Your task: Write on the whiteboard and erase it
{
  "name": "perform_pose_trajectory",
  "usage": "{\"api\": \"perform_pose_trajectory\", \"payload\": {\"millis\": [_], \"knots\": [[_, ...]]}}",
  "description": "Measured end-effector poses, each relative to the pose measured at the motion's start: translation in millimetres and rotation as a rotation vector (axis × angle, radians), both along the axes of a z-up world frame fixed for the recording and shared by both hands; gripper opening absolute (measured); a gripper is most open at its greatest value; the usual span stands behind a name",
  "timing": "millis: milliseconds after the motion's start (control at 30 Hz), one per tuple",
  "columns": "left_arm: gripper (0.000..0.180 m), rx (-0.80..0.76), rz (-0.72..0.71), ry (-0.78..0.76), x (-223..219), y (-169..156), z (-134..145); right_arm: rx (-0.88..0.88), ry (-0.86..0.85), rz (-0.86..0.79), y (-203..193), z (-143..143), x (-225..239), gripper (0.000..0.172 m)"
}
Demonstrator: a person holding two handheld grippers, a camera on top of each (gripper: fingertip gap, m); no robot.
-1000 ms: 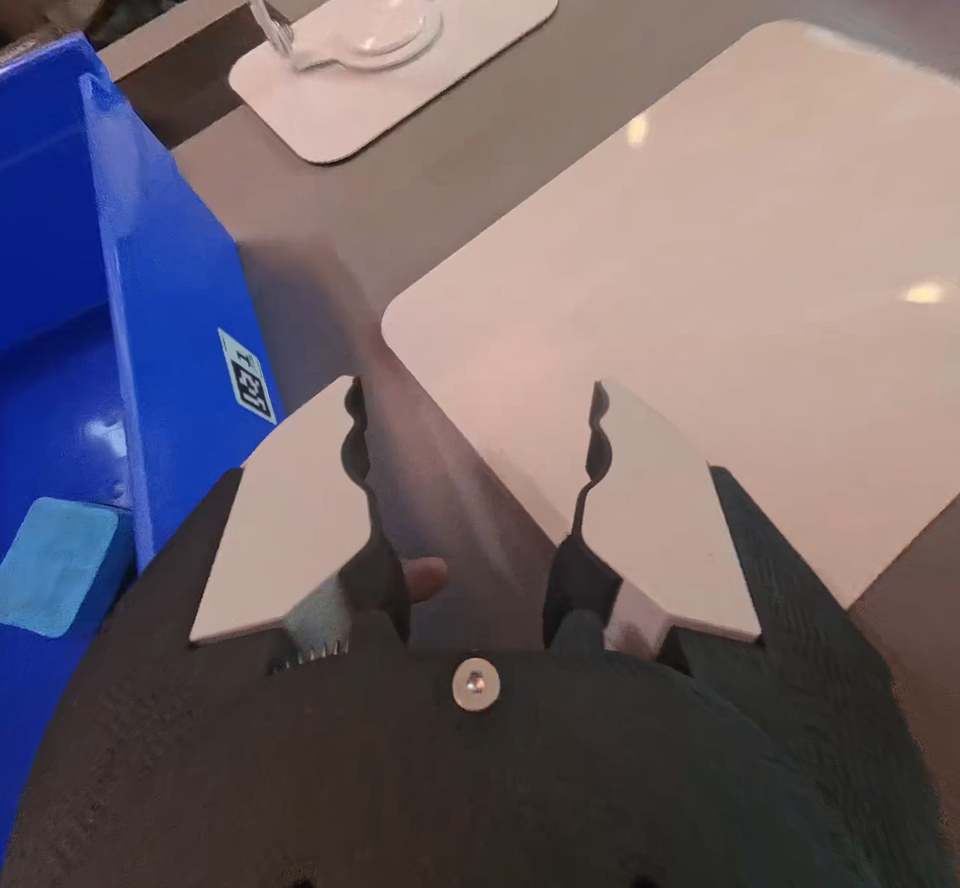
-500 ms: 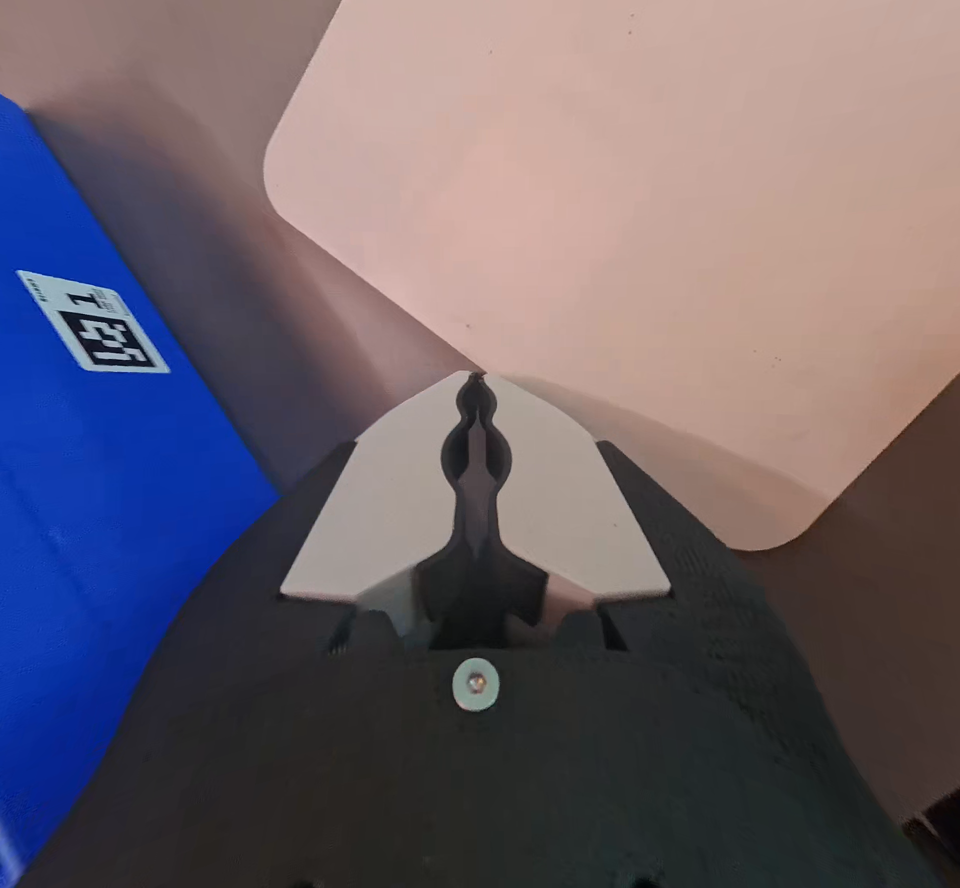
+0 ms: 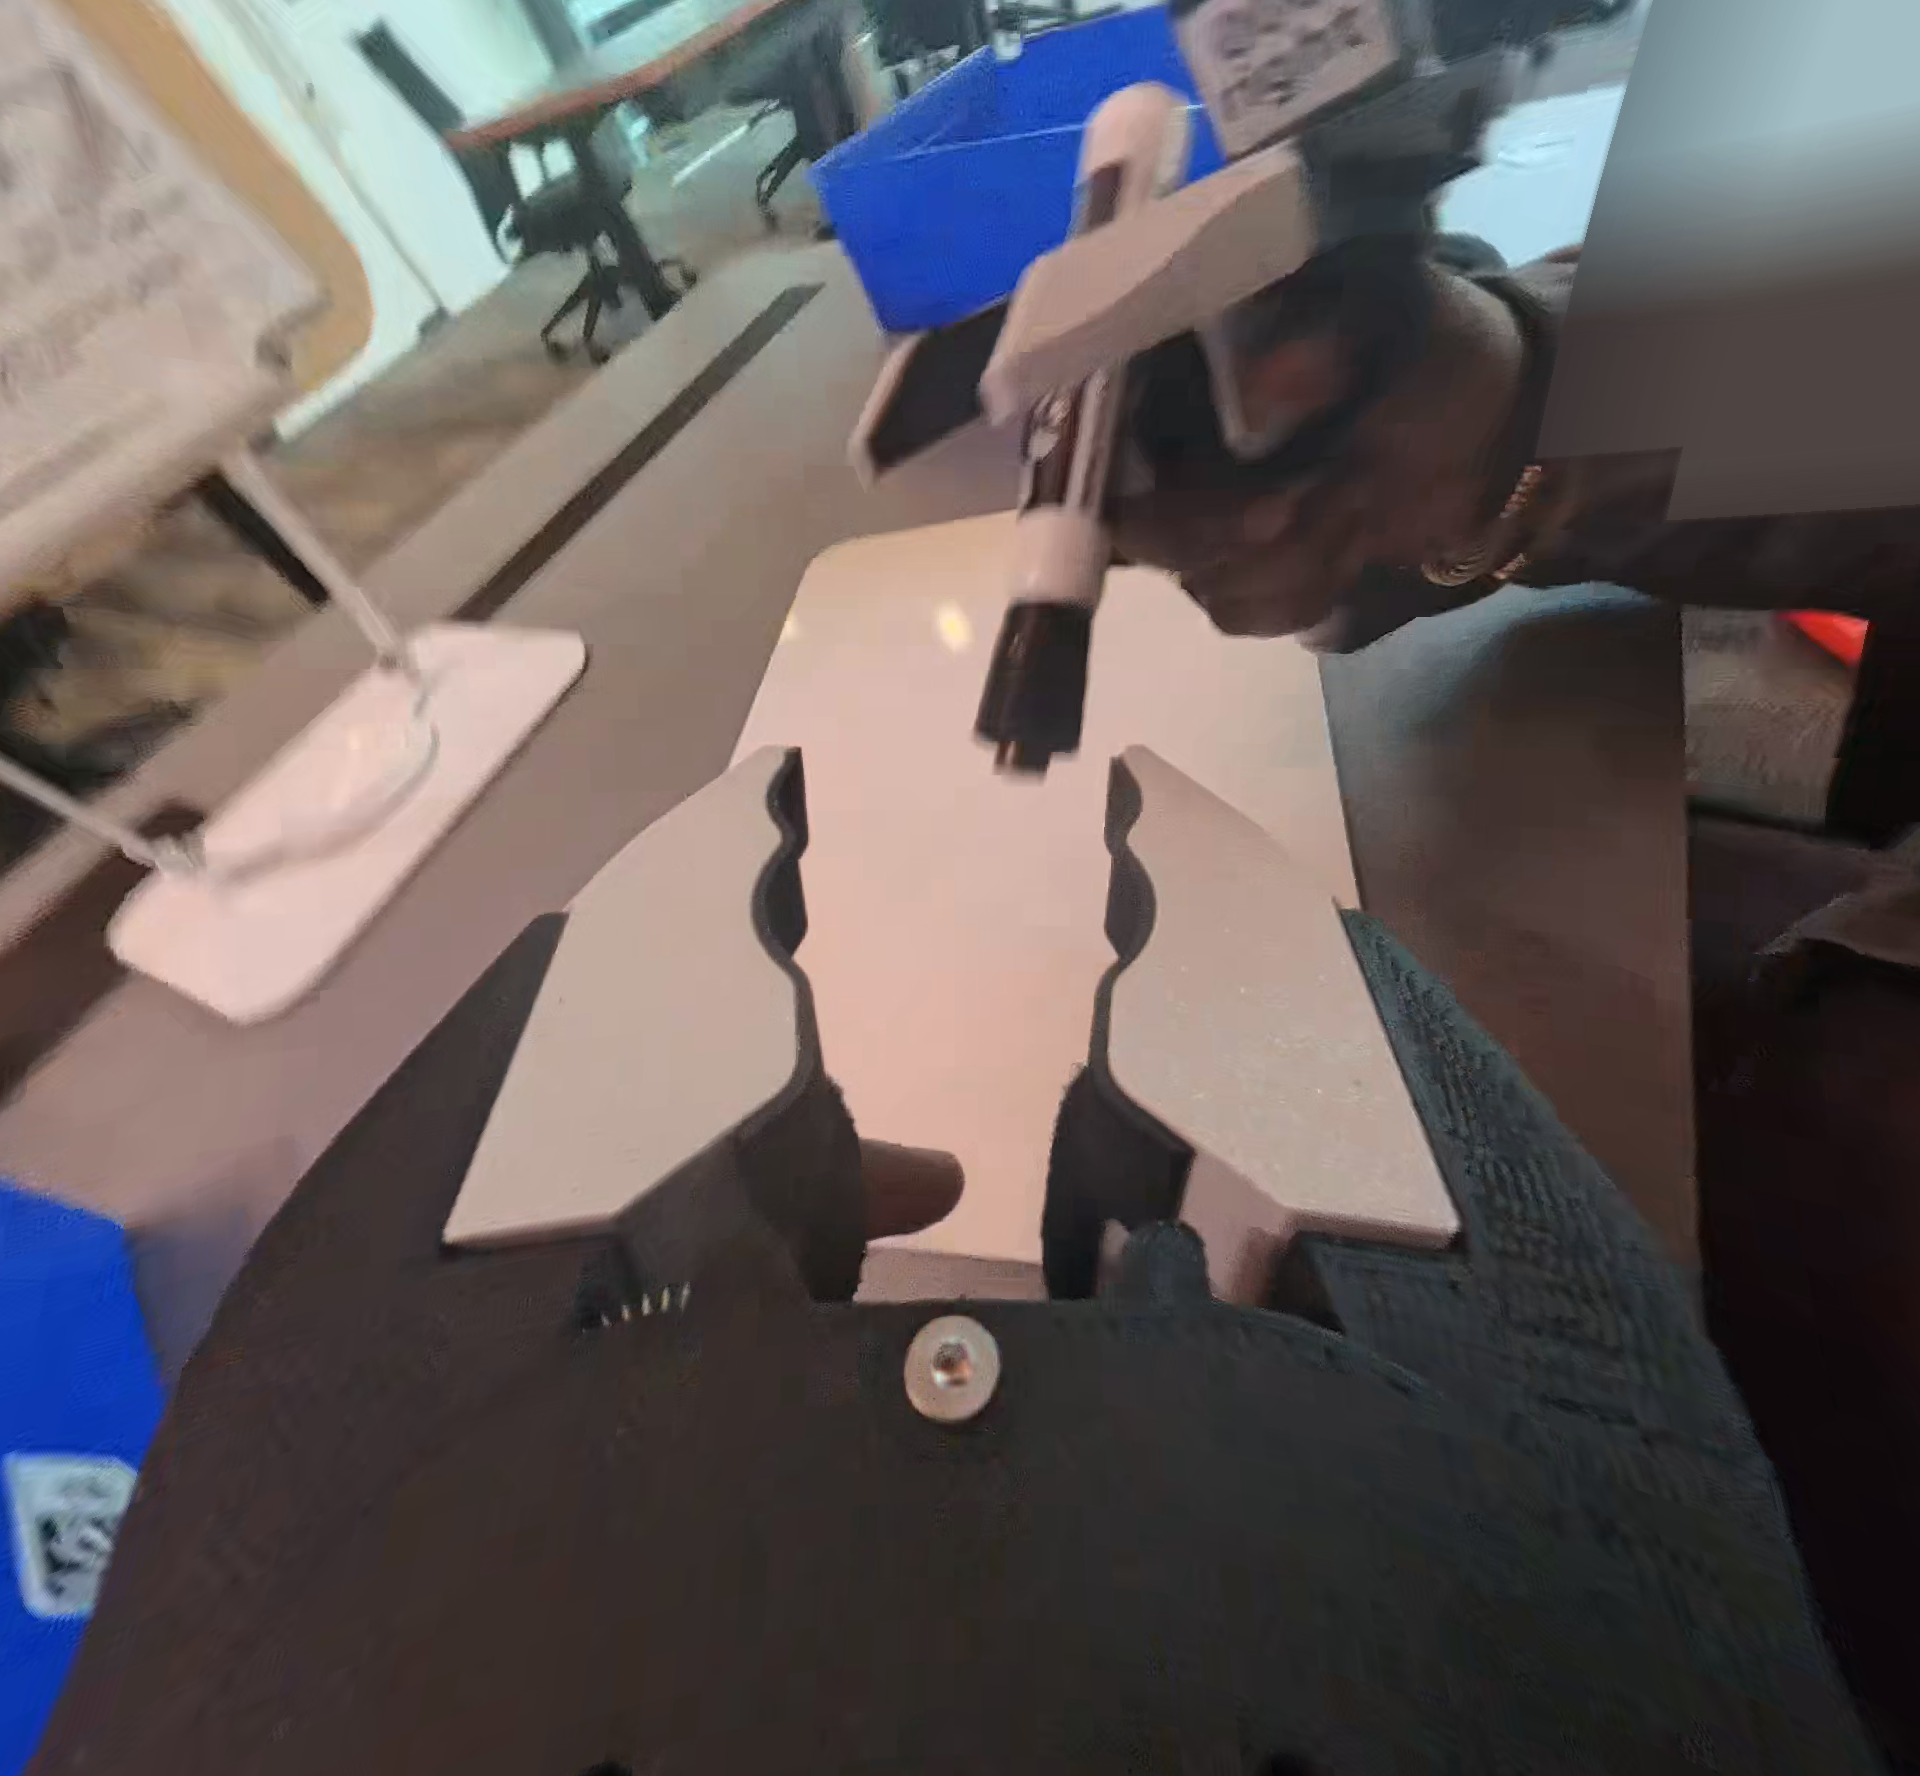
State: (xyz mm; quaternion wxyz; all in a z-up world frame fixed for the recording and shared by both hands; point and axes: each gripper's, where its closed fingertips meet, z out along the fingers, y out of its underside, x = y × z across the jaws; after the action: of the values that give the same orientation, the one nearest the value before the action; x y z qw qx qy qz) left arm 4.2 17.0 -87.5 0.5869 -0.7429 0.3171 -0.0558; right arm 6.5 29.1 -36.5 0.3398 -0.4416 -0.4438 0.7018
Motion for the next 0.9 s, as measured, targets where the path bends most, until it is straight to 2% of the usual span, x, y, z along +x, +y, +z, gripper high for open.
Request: {"api": "perform_pose_trajectory", "payload": {"millis": [100, 200, 233, 367, 467, 633, 767, 833, 900], "knots": [[0.051, -0.001, -0.084, 0.181, 14.4, 1.0, -8.1, 0.024, -0.030, 0.016, -12.1, 0.0, -4.2, 0.026], [0.021, -0.010, -0.137, 0.208, 21.0, -1.5, -12.3, 0.049, -0.055, 0.009, -19.0, 0.1, -5.7, 0.026], [0.018, -0.014, -0.144, 0.207, 21.6, -2.5, -12.4, 0.068, -0.065, 0.005, -21.8, -0.9, -6.6, 0.026], [0.015, -0.046, -0.139, 0.202, 17.1, -5.4, -16.6, 0.134, -0.087, -0.022, -27.8, -4.3, -9.1, 0.026], [0.015, -0.056, -0.172, 0.174, 19.3, -10.0, -18.5, 0.245, -0.053, -0.055, -35.0, -4.0, -10.4, 0.032], [0.015, -0.055, -0.233, 0.121, 26.0, -17.1, -16.2, 0.357, -0.036, -0.090, -46.0, -1.8, -11.9, 0.021], [0.015, -0.151, -0.415, 0.042, 35.7, -47.9, -11.1, 0.534, -0.050, -0.028, -80.8, 4.9, -4.1, 0.018], [0.015, -0.188, -0.484, -0.018, 35.9, -59.8, 1.3, 0.551, -0.020, -0.027, -90.4, 17.2, -1.9, 0.018], [0.015, -0.065, -0.398, 0.134, 24.9, -50.5, 11.1, 0.539, 0.020, -0.074, -86.0, 27.1, -5.4, 0.018]]}}
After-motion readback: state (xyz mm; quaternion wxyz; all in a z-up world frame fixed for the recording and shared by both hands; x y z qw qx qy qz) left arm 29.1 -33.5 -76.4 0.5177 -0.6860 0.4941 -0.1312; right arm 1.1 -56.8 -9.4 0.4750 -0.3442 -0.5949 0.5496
